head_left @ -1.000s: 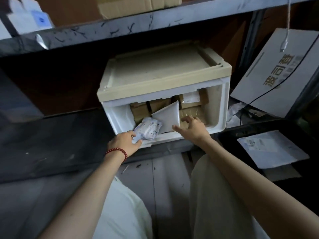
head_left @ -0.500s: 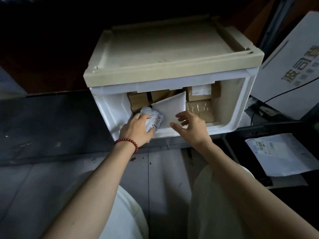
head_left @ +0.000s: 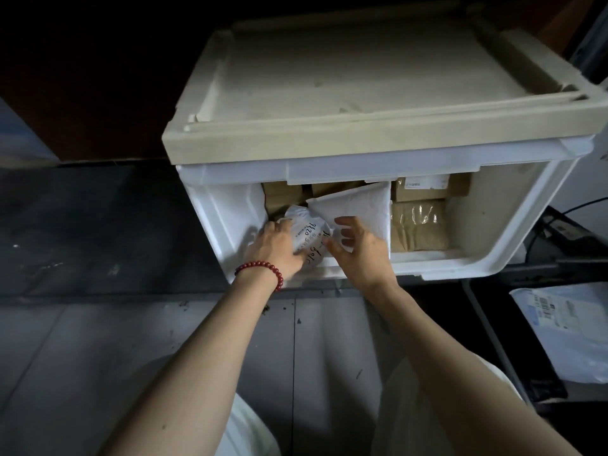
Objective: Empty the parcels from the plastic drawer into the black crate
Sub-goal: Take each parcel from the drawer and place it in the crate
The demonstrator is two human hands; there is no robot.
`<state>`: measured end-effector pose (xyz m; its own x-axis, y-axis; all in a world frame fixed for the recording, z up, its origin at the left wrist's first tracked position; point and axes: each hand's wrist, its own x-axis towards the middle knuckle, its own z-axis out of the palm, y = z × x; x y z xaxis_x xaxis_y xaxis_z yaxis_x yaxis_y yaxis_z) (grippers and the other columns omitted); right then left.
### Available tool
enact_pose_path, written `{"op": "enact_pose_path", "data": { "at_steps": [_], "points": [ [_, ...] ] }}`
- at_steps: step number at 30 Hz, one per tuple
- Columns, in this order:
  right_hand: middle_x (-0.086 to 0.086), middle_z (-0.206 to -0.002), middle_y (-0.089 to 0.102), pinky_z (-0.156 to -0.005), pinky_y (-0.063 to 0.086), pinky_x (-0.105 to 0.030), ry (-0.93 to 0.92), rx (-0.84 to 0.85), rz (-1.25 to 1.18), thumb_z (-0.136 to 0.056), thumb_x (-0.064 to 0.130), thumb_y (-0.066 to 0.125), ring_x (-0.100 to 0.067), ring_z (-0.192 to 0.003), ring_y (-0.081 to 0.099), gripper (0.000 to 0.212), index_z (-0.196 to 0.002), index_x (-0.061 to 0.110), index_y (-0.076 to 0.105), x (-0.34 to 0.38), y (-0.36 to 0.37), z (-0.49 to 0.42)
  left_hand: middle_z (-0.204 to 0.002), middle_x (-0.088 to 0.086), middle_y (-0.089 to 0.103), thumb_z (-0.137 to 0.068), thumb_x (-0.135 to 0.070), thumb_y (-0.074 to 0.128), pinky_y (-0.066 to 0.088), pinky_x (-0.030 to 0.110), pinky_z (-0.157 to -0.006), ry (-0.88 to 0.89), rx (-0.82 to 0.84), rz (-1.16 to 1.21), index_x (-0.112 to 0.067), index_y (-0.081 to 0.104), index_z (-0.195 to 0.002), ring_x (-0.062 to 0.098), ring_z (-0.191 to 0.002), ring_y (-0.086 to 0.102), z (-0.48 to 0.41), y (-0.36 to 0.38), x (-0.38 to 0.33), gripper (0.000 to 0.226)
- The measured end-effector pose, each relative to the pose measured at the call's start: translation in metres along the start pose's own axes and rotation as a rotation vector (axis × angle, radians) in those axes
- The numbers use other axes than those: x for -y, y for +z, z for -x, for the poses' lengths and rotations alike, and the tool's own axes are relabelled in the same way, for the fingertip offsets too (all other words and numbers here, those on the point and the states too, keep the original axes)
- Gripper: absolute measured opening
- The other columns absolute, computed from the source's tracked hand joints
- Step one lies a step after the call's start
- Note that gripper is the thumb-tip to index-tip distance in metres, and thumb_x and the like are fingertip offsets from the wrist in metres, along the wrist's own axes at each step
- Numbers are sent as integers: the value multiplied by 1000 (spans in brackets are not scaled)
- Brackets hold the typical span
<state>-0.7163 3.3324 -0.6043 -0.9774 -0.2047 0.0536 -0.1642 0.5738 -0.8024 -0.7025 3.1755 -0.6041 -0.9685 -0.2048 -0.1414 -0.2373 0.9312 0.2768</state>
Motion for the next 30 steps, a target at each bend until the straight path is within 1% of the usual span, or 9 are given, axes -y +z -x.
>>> {"op": "enact_pose_path", "data": {
  "at_steps": [8,11,15,19,21,24,27,28,30],
  "points": [
    [-13,-118,67,-88,49,-30,120,-8,-40,-94,16,59,-27,-109,64,43,-134,8,45,4,26,-13,-136,11,46,-90,-45,57,40,42,-106,19,-23,-41,-17,29,-145,28,-124,45,-2,2,17,68],
    [-16,-123,62,-86,44,-21,165,4,-15,-95,19,57,-30,-111,60,40,-133,8,49,6,35,-19,-135,11,46,-88,-42,58,41,42,-105,15,-9,-17,-17,29,-145,27,-123,46,-1,5,21,68],
    [-20,-129,54,-94,39,-32,213,52,58,-95,30,58,-33,-117,52,44,-129,2,52,11,46,-25,-135,13,46,-87,-39,58,36,42,-109,-13,12,56,-18,30,-144,28,-122,49,1,8,19,67],
    [-20,-126,53,-93,44,-37,144,76,56,-99,18,49,-35,-111,54,32,-127,3,50,19,44,-21,-138,12,44,-89,-36,58,44,43,-103,-19,-1,117,-19,29,-144,29,-120,51,3,9,14,65],
    [-18,-111,59,-82,52,-41,101,57,-31,-100,12,43,-33,-97,61,23,-122,6,47,21,38,-13,-136,12,44,-91,-39,56,48,44,-97,-41,-6,145,-21,29,-144,30,-117,53,5,8,9,62],
    [0,-78,56,-51,44,-18,83,-16,-121,-100,13,41,-12,-67,55,6,-105,15,41,18,22,2,-131,11,50,-93,-51,46,52,44,-89,-58,-27,181,-22,32,-142,30,-111,56,14,6,0,58],
    [4,-75,50,-46,41,-9,124,-70,-234,-97,12,46,-9,-66,52,13,-88,16,37,16,-3,14,-126,11,55,-94,-56,40,55,40,-81,-64,-1,294,-20,29,-143,30,-100,62,27,2,-13,62],
    [1,-79,52,-53,48,-14,151,-77,-296,-96,12,48,-15,-71,56,13,-88,15,38,16,-12,17,-127,11,57,-94,-58,39,55,41,-81,-72,17,341,-19,26,-144,30,-100,63,33,0,-17,65],
    [-12,-93,59,-76,58,-40,214,-63,-417,-95,14,52,-31,-91,63,12,-90,13,41,17,-28,24,-130,11,57,-93,-61,38,54,37,-82,-87,42,400,-16,23,-146,28,-102,64,44,-5,-27,71]
  ]
}}
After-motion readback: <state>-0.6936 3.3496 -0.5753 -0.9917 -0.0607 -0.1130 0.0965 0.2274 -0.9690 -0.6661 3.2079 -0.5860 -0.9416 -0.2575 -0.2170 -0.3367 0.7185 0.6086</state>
